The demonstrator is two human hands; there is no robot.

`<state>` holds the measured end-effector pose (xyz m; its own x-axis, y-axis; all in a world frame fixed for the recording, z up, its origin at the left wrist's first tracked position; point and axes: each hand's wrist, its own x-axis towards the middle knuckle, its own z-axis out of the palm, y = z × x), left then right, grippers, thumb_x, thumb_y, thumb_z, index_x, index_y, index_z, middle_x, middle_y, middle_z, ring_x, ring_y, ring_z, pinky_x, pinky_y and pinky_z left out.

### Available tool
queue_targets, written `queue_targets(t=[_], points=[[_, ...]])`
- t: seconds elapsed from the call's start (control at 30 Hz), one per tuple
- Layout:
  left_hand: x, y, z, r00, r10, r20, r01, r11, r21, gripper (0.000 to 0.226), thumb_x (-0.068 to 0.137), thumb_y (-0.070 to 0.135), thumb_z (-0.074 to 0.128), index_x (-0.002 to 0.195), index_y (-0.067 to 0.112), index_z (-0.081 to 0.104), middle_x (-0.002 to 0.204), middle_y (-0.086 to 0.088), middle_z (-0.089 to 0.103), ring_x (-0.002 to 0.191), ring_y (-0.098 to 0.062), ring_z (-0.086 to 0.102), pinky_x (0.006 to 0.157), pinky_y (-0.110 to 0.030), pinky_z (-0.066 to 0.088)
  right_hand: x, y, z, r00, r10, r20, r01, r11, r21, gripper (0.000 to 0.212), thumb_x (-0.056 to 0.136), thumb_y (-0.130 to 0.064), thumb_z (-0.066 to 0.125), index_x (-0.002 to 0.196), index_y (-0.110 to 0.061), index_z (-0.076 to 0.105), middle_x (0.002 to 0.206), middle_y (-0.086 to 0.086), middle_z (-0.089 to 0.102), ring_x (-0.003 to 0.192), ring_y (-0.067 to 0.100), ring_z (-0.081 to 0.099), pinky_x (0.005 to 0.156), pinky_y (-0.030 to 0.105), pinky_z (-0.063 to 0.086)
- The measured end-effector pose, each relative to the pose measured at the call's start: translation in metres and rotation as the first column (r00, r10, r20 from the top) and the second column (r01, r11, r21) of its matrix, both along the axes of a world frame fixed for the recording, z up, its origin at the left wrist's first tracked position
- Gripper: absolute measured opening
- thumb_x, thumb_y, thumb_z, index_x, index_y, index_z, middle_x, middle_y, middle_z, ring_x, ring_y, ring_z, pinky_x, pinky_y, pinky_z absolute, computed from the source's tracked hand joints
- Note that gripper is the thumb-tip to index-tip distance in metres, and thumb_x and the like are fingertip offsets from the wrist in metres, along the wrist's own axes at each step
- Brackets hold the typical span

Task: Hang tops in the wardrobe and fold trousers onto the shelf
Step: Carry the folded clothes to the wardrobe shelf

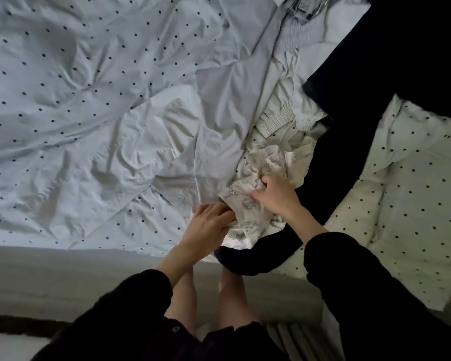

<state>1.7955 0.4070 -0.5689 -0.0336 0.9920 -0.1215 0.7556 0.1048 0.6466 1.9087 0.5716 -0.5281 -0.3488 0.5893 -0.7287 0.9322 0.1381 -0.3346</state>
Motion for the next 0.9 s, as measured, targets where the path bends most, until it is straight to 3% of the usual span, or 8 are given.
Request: queue_targets(t=[0.13,0.27,0.37,0.47,0.6,0.7,0.77,0.9], points=[[-0.013,-0.006,-0.001,0.937,0.215,0.276,-0.095,0.916,-0.391,0.029,0.085,0.026,0.046,0.1,0.027,0.072,0.1,0.006,0.071,0.086,-0.01,0.064,0.079,-0.031,0.048,0.029,-0.019,0.0,0.999,0.031,-0.009,-0.031,0.999,0.022,0.024,0.088,-0.03,0.061,0.078,-0.02,0.041,0.072,-0.009,0.045,0.077,0.018,0.05,0.079,0.036,0.041],[-0.02,0.02,0.019,0.411,0.805,0.427,-0.284,0.558,-0.78,0.027,0.085,0.038,0.061,0.092,0.013,0.069,0.094,-0.011,0.072,0.083,-0.019,0.068,0.085,-0.037,0.052,0.067,-0.038,0.01,0.992,0.113,-0.059,-0.115,0.993,-0.04,0.019,0.086,-0.022,0.063,0.093,-0.016,0.047,0.08,-0.008,0.047,0.085,0.014,0.049,0.086,0.038,0.04],[-0.011,0.038,0.035,0.462,0.793,0.397,-0.04,0.465,-0.884,0.064,0.087,0.052,0.052,0.134,0.009,0.044,0.127,-0.015,0.056,0.111,-0.029,0.056,0.095,-0.04,0.045,0.083,-0.05,0.021,0.98,0.173,-0.094,-0.176,0.984,-0.02,0.021,0.082,-0.018,0.067,0.085,-0.015,0.046,0.082,-0.008,0.044,0.084,0.013,0.042,0.08,0.035,0.036],[0.006,0.048,0.047,0.376,0.819,0.434,0.101,0.429,-0.898,0.084,0.084,0.024,0.067,0.149,0.011,0.015,0.143,-0.021,0.039,0.121,-0.034,0.048,0.094,-0.037,0.042,0.087,-0.061,0.031,0.974,0.182,-0.135,-0.178,0.983,0.038,0.031,0.078,-0.014,0.072,0.075,-0.015,0.041,0.073,-0.009,0.042,0.081,0.013,0.039,0.074,0.034,0.034],[0.013,0.053,0.053,0.422,0.869,0.26,-0.03,0.299,-0.954,0.049,0.077,-0.011,0.065,0.122,-0.001,0.047,0.088,-0.013,0.056,0.06,-0.012,0.044,0.047,-0.019,0.037,0.088,-0.068,0.042,0.933,0.293,-0.206,-0.249,0.944,0.217,0.031,0.069,-0.01,0.078,0.069,-0.013,0.048,0.069,-0.006,0.049,0.079,0.021,0.045,0.067,0.033,0.036],[-0.002,0.052,0.061,0.237,0.96,0.151,0.039,0.146,-0.989,0.017,0.078,-0.01,0.061,0.09,0.001,0.055,0.076,-0.006,0.048,0.055,-0.01,0.039,0.047,-0.018,0.031,0.082,-0.069,0.053,0.912,0.348,-0.218,-0.288,0.92,0.265,0.021,0.069,-0.008,0.078,0.073,-0.008,0.058,0.077,0.005,0.062,0.086,0.027,0.052,0.074,0.034,0.04],[-0.017,0.054,0.07,0.109,0.973,0.202,0.1,0.192,-0.976,0.018,0.079,-0.009,0.058,0.093,0.003,0.054,0.079,-0.004,0.047,0.058,-0.01,0.035,0.052,-0.02,0.028,0.075,-0.065,0.06,0.908,0.342,-0.243,-0.265,0.917,0.3,0.015,0.071,-0.005,0.075,0.076,-0.004,0.061,0.083,0.007,0.067,0.093,0.031,0.054,0.081,0.033,0.04],[-0.033,0.073,0.11,0.119,0.842,0.527,-0.011,0.531,-0.847,0.019,0.076,-0.019,0.051,0.082,-0.002,0.057,0.078,-0.01,0.057,0.07,-0.018,0.052,0.063,-0.023,0.048,0.053,-0.049,0.093,0.937,-0.008,-0.349,0.054,0.991,0.123,0.012,0.092,-0.007,0.055,0.099,-0.003,0.063,0.103,0.003,0.065,0.107,0.022,0.055,0.084,0.019,0.038]])
